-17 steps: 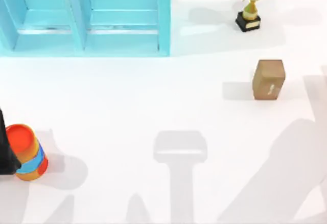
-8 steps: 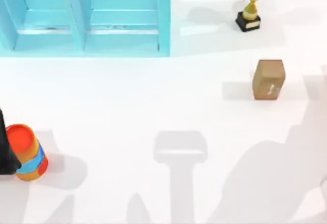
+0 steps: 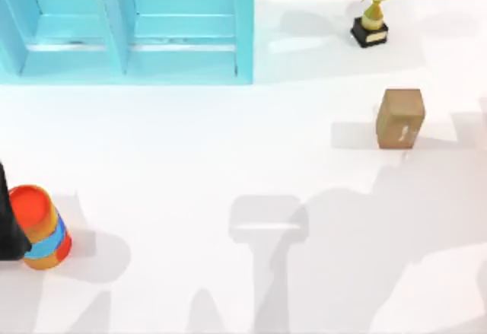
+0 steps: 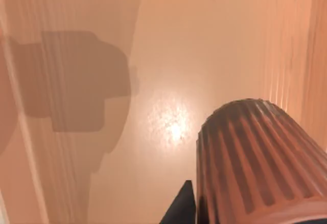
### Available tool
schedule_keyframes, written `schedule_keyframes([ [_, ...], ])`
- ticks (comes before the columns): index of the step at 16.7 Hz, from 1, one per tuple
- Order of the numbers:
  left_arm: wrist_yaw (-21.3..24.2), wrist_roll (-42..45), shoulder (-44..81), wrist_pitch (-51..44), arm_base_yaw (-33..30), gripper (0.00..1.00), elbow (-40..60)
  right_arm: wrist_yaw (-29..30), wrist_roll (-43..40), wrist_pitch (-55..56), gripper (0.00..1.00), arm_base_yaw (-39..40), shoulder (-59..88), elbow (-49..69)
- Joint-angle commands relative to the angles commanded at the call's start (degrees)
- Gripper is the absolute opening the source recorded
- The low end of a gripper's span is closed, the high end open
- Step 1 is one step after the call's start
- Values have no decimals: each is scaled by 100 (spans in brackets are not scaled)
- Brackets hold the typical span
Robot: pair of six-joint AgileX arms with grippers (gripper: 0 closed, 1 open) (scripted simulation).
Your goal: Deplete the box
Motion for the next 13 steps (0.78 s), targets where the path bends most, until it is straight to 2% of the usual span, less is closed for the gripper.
schedule_keyframes([
  [8, 0, 0, 0, 0, 0, 100, 0, 3, 39, 38, 0, 104, 88, 39],
  [10, 0, 0, 0, 0, 0, 100, 0, 13, 341, 83, 0, 403, 91, -57],
  [13, 0, 0, 0, 0, 0, 100, 0, 37, 1215, 256, 0, 1280, 110, -328],
])
